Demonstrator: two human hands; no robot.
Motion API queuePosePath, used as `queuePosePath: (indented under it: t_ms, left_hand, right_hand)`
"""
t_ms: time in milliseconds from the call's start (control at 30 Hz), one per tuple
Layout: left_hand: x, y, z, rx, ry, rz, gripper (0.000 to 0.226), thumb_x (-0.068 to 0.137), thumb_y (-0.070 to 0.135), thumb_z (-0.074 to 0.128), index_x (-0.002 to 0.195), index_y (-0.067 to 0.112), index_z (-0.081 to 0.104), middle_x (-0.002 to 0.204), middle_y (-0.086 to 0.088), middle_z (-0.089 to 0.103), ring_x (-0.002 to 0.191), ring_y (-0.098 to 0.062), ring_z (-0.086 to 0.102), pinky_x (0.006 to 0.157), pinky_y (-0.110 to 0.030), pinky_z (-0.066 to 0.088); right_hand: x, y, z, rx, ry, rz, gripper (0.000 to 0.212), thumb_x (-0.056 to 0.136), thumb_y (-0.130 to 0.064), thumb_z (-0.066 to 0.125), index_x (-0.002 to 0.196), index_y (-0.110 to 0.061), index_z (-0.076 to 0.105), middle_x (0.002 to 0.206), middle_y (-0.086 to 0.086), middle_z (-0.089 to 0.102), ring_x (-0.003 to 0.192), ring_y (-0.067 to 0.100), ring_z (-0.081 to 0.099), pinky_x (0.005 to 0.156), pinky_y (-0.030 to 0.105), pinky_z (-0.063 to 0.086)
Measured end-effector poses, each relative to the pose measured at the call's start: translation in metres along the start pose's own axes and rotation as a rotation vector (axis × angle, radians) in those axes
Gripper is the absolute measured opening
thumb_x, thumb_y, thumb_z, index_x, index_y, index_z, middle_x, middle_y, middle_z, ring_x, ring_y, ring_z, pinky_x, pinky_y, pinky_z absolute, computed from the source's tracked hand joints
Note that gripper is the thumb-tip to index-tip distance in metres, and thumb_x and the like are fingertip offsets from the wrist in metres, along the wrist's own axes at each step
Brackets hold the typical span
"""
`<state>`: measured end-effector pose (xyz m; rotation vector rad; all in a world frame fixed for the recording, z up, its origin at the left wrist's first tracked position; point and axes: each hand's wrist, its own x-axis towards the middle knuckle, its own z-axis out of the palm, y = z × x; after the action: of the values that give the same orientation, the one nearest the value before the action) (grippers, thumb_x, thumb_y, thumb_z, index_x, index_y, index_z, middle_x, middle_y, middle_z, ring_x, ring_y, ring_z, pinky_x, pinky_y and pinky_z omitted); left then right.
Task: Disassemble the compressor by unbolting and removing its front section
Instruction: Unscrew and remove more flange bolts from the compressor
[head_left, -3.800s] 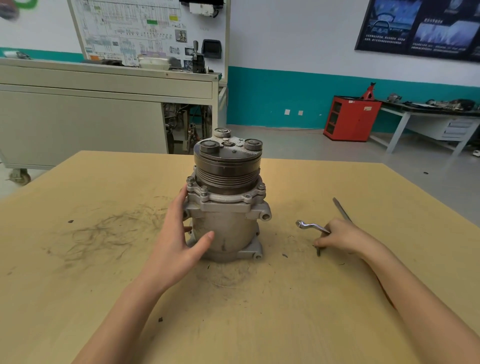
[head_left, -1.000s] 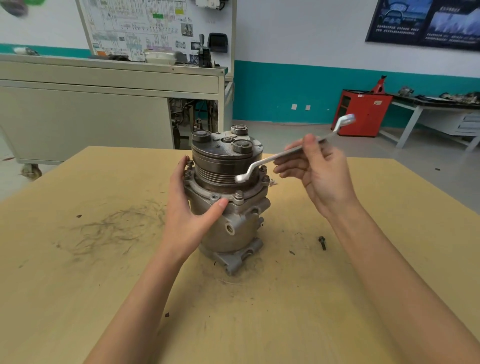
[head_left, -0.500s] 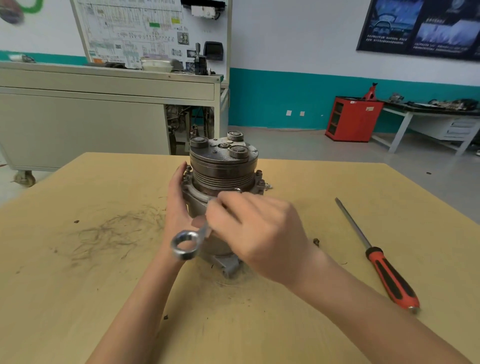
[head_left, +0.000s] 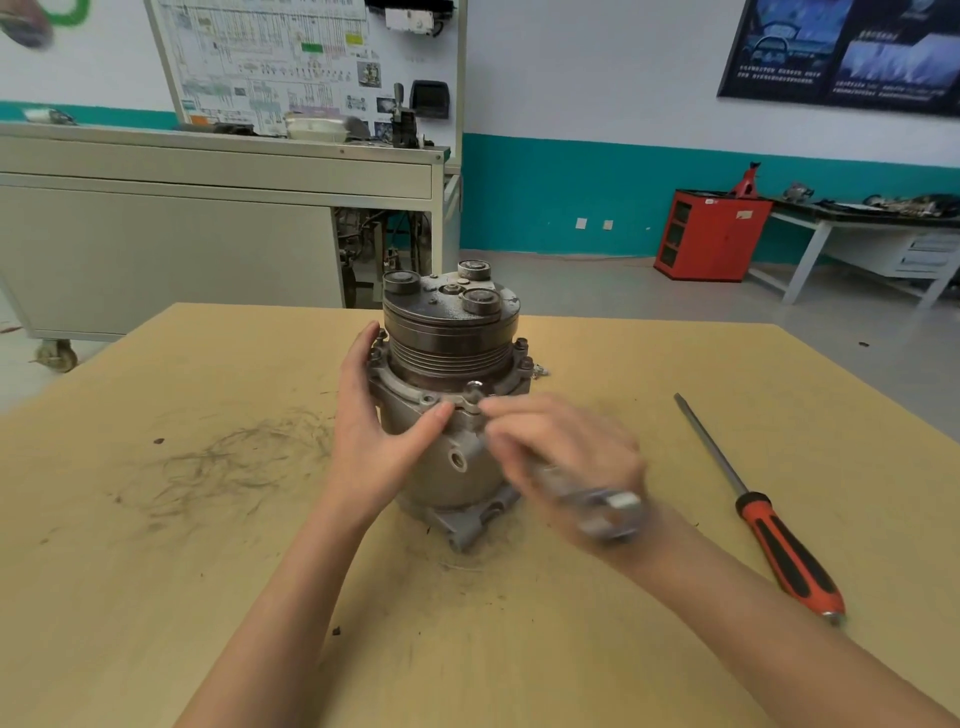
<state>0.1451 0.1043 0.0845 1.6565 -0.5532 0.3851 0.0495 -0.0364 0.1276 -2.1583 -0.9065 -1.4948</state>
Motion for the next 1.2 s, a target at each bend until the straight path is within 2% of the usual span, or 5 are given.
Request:
queuePosePath:
  t_ms: [167, 367, 600, 900, 1200]
  left_hand:
    - [0.000, -0.001, -0.002, 0.017, -0.005, -0.020, 0.093, 0.069, 0.048, 0.071, 0.148, 0.027, 0.026, 0.150, 0.006, 0.036, 0.137, -0.005, 0.035, 0.116, -0.029, 0.030]
    - [-0.002, 0.005, -0.002, -0.033, 0.003, -0.049, 0.088, 0.070, 0.038, 0.072, 0.146, 0.029, 0.030, 0.146, 0.010, 0.039, 0.133, 0.000, 0.038, 0.114, -0.029, 0.033]
    - [-0.002, 0.005, -0.002, -0.036, 0.003, -0.057, 0.089, 0.070, 0.040, 0.073, 0.147, 0.029, 0.029, 0.147, 0.011, 0.038, 0.134, 0.000, 0.037, 0.114, -0.027, 0.032]
    - [-0.001, 0.000, -0.002, -0.017, 0.005, -0.060, 0.096, 0.063, 0.056, 0.069, 0.147, 0.028, 0.030, 0.147, 0.010, 0.039, 0.133, 0.000, 0.038, 0.110, -0.021, 0.034]
    - [0.002, 0.022, 0.012, -0.242, 0.120, -0.220, 0.053, 0.093, -0.011, 0.043, 0.143, 0.006, 0.036, 0.141, -0.028, 0.044, 0.132, -0.039, 0.042, 0.112, -0.050, 0.032]
  right_hand:
    - [-0.004, 0.051, -0.017, 0.951, 0.095, 0.927, 0.024, 0.098, -0.015, 0.033, 0.088, -0.005, 0.052, 0.085, 0.005, 0.071, 0.060, 0.023, 0.068, 0.055, 0.026, 0.054]
    - [0.012, 0.110, -0.001, 1.192, -0.252, 1.250, 0.030, 0.101, -0.017, 0.030, 0.086, -0.007, 0.054, 0.058, 0.002, 0.054, 0.039, 0.010, 0.044, 0.039, 0.016, 0.036]
    - [0.029, 0.094, -0.029, 1.080, 0.019, 1.073, 0.036, 0.088, -0.035, 0.045, 0.085, -0.005, 0.064, 0.066, 0.006, 0.068, 0.054, 0.015, 0.063, 0.049, 0.019, 0.049]
    - [0.050, 0.000, -0.026, -0.222, 0.041, 0.063, 0.043, 0.093, -0.033, 0.051, 0.074, 0.000, 0.070, 0.060, 0.008, 0.063, 0.048, 0.020, 0.059, 0.041, 0.033, 0.048]
    - [0.034, -0.043, 0.022, -0.694, -0.124, -0.123, 0.017, 0.081, -0.003, 0.054, 0.073, -0.012, 0.066, 0.059, 0.002, 0.052, 0.049, 0.017, 0.047, 0.046, 0.026, 0.035]
